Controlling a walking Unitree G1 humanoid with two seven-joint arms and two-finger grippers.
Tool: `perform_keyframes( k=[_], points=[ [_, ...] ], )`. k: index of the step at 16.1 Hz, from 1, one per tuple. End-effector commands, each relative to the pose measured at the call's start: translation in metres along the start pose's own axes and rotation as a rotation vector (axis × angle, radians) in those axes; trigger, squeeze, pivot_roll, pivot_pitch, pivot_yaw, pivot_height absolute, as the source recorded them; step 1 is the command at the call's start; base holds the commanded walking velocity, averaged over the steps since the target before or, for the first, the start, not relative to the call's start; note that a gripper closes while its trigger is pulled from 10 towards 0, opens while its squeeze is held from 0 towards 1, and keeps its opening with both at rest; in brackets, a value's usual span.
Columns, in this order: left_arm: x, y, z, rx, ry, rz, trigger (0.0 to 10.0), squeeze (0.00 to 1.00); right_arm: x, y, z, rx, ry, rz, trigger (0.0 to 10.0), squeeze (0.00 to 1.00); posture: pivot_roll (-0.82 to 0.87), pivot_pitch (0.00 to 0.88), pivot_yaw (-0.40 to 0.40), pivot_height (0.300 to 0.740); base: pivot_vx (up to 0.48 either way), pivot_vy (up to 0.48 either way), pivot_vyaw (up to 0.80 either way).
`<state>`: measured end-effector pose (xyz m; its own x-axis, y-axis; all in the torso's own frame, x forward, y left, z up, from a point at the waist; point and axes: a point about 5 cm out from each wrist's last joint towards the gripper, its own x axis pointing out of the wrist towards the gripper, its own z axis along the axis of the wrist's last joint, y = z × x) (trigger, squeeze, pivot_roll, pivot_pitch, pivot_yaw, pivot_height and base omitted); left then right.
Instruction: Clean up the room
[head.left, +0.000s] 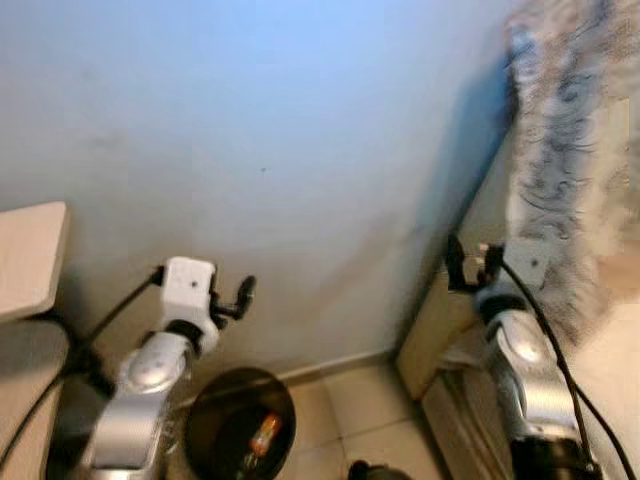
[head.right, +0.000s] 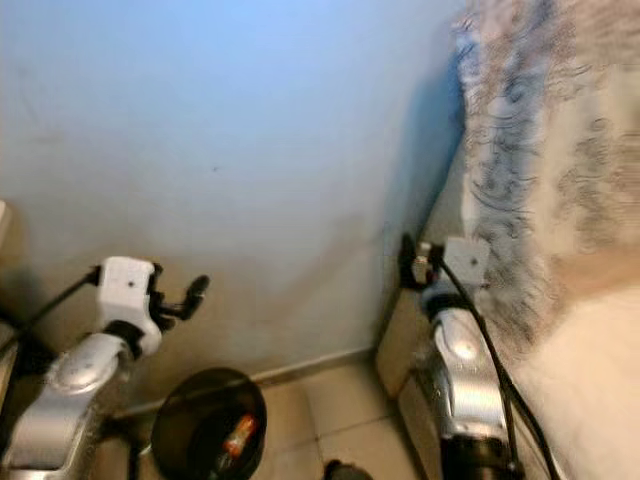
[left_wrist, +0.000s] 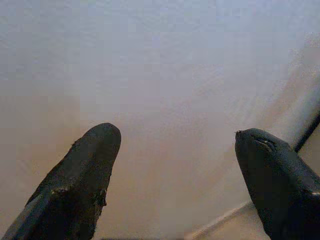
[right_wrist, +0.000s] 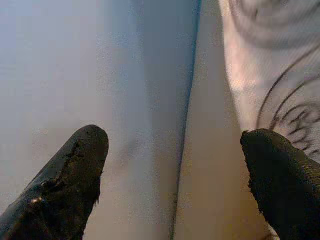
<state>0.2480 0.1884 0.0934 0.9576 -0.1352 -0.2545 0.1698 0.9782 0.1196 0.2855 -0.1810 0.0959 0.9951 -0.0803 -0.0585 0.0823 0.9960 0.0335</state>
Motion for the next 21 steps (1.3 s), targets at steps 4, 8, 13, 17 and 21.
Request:
perform_keyframes(
  k=[4,8,13,17,21],
  points=[
    [0.003,-0.013,0.009,0.065,-0.088,-0.072,10.0,1.0,0.0,0.019,0.003,0.008,-0.033,0.133,10.0,1.0,0.07,0.0,0.021,0.74,0.0,0.0,-0.8],
    [0.007,-0.009,0.011,-0.056,-0.128,0.0,10.0,1.0,-0.001,0.026,-0.003,0.045,0.027,0.16,10.0,1.0,0.07,0.0,0.018,0.74,0.0,0.0,-0.8],
    [0.008,-0.006,0.008,-0.03,-0.099,0.03,10.0,0.56,-0.001,0.028,0.0,0.019,-0.001,0.173,10.0,1.0,0.07,0.0,0.008,0.74,0.0,0.0,-0.8],
    [0.008,-0.01,0.011,-0.018,-0.123,0.009,10.0,0.54,-0.003,0.03,0.001,0.059,-0.027,0.197,10.0,1.0,0.06,0.0,0.008,0.74,0.0,0.0,-0.8],
    [0.009,-0.009,0.012,-0.004,-0.121,0.032,10.0,0.56,-0.002,0.031,-0.001,0.052,-0.019,0.176,10.0,1.0,0.06,0.0,0.01,0.74,0.0,-0.093,-0.76]
  ],
)
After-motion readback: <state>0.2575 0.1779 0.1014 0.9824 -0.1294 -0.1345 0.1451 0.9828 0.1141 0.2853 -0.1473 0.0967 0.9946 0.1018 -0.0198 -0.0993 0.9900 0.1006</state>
